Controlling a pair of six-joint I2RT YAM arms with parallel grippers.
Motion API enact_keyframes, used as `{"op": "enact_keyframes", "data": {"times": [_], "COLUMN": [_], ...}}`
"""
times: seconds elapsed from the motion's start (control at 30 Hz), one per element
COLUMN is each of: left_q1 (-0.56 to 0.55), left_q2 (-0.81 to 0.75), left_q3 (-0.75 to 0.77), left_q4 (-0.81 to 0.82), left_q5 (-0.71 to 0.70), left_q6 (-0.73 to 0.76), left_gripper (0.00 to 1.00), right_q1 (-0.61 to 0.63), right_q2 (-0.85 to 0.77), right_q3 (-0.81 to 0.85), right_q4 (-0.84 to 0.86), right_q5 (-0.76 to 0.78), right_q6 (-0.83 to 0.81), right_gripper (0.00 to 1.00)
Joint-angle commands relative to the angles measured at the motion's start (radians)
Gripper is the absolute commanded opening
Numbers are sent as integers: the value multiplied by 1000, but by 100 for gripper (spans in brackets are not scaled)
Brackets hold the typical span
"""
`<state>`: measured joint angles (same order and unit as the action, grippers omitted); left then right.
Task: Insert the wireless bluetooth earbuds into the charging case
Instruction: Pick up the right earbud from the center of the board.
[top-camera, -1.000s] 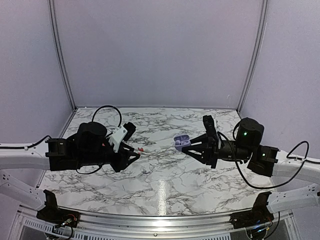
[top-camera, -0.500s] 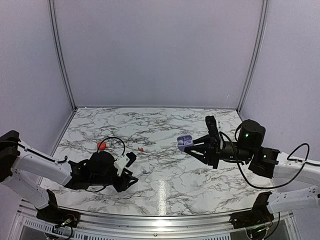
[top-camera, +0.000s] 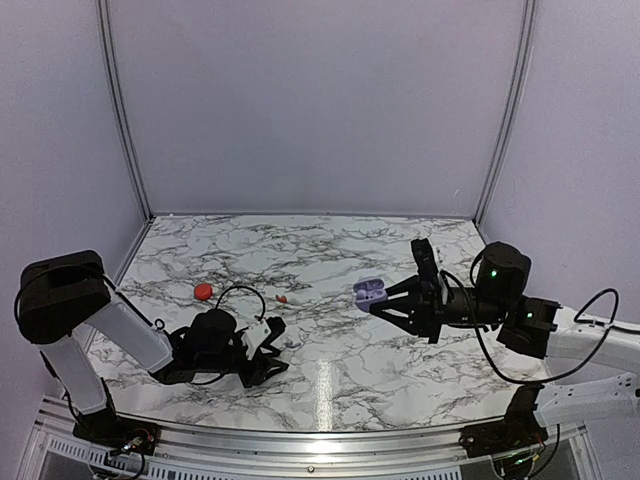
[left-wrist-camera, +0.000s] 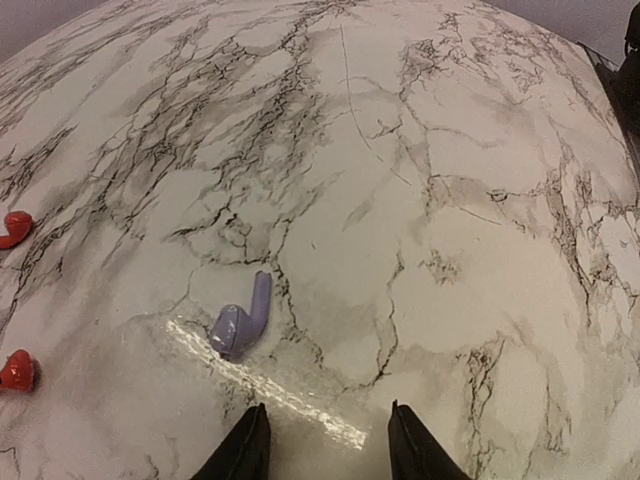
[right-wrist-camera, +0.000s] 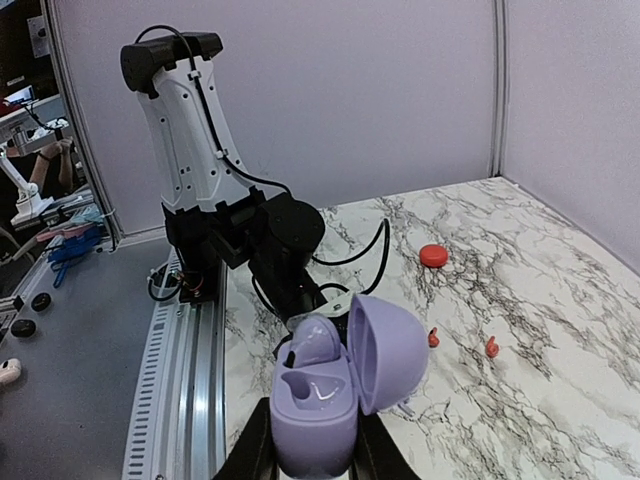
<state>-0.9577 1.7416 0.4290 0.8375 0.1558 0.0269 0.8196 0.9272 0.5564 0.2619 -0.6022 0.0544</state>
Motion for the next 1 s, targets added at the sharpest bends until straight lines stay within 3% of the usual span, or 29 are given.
{"op": "enact_keyframes", "data": {"times": [0.0,0.27,0.97], "left_q1": [43,76,97], "left_q2": [52,108,240], "left_q3": [23,34,116], "left_q4": [107,121,122], "left_q5": [90,54,130], "left_q6": [48,90,159], "left_gripper": [43,41,33], "right_q1": [-10,-10,-10], "right_q2": [-15,-13,-8], "right_q3": [11,25,32], "right_q4": [20,5,-13], "right_q5": [-22,-18,-15], "right_q6": [-12,-17,-26], "right_gripper": [0,0,0]}}
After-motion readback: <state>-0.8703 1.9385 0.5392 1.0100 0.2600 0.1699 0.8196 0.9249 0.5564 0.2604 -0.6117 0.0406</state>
